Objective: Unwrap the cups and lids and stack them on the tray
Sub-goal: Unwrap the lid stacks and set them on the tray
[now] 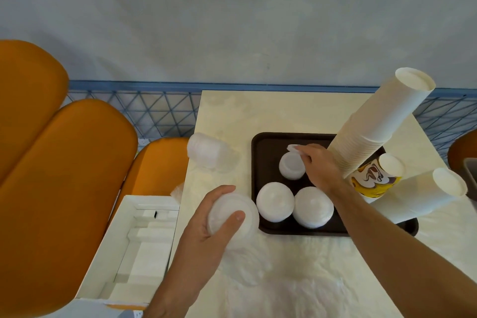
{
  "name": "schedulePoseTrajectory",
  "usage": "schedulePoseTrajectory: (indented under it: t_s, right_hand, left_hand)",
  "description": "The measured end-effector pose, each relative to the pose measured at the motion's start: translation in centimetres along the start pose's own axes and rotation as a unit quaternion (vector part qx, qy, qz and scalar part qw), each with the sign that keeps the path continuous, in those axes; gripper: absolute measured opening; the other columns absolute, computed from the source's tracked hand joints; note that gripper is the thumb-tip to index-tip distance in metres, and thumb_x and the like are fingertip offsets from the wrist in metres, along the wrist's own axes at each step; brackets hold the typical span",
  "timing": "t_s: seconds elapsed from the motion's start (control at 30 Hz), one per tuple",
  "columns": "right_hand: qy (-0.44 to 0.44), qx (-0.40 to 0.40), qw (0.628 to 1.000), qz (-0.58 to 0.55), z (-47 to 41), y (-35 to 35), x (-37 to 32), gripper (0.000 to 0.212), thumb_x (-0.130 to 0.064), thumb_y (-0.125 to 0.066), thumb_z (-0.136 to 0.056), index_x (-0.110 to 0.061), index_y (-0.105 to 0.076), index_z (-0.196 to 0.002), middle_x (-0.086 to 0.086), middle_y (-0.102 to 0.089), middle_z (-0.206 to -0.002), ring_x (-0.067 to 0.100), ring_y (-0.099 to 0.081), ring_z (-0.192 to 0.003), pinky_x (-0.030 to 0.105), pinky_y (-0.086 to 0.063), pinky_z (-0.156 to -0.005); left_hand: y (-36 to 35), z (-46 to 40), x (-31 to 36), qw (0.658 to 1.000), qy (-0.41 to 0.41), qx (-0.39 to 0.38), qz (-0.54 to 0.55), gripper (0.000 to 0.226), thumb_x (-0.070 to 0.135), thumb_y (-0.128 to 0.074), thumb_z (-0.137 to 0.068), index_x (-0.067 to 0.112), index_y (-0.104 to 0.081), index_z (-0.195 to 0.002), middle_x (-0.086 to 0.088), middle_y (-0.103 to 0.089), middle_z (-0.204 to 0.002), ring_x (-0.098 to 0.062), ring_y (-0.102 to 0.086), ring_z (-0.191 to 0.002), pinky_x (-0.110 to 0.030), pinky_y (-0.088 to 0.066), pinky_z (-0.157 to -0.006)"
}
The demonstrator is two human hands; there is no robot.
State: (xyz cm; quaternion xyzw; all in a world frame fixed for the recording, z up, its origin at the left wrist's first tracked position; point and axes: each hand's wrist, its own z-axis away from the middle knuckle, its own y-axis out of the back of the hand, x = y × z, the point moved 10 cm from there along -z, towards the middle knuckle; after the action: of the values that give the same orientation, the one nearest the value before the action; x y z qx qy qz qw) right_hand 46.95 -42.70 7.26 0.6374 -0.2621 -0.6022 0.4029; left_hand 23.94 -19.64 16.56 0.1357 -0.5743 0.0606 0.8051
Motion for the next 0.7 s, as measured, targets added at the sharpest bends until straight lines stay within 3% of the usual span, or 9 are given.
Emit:
schedulePoseTrajectory:
  t_s: [0.13, 0.3, 0.5, 0.7]
  right_hand:
    - [-0.007, -0.059, 0.995, 0.077, -0.3, -2.2, 0.8, 0.037, -0.017, -0.048, -0.105, -0.021, -0.058, -0.141, 0.007, -0.052, -0.146, 0.026, -0.051, -0.130, 0.035, -0.049, -0.103]
    - [-0.023, -0.127, 0.985, 0.118, 0.6, -3.3, 0.8, 0.048, -0.030, -0.062, -0.099, -0.023, -0.052, -0.146, 0.002, -0.039, -0.156, 0.022, -0.042, -0.139, 0.034, -0.039, -0.111]
    - [-0.016, -0.142, 0.980, 0.138, 1.0, -3.4, 0.5, 0.048, -0.028, -0.068, -0.095, -0.023, -0.057, -0.142, 0.000, -0.042, -0.153, 0.021, -0.046, -0.134, 0.032, -0.043, -0.108]
    - [-0.009, -0.150, 0.976, 0.158, 0.9, -3.3, 0.2, 0.048, -0.031, -0.069, -0.095, -0.025, -0.057, -0.141, -0.001, -0.044, -0.153, 0.021, -0.046, -0.135, 0.034, -0.044, -0.110]
  left_hand:
    - [0.3, -0.1, -0.2, 1.000, -0.003, 0.006, -0.003, 0.041, 0.060, -0.061, -0.069, 0.073, -0.047, -0.106, 0.047, -0.048, -0.107, 0.020, -0.047, -0.101, -0.010, -0.049, -0.070]
    - [0.4, -0.1, -0.2, 1.000, -0.007, 0.012, -0.017, 0.039, 0.060, -0.060, -0.069, 0.078, -0.045, -0.101, 0.050, -0.047, -0.106, 0.025, -0.045, -0.100, -0.004, -0.047, -0.062]
    - [0.2, -0.2, -0.2, 1.000, -0.003, 0.008, -0.005, 0.039, 0.057, -0.061, -0.070, 0.062, -0.052, -0.107, 0.052, -0.048, -0.100, 0.027, -0.045, -0.096, 0.000, -0.044, -0.059]
    - [0.4, 0.0, -0.3, 1.000, -0.003, 0.009, -0.007, 0.039, 0.059, -0.061, -0.069, 0.066, -0.052, -0.107, 0.049, -0.049, -0.105, 0.024, -0.046, -0.100, -0.004, -0.047, -0.063]
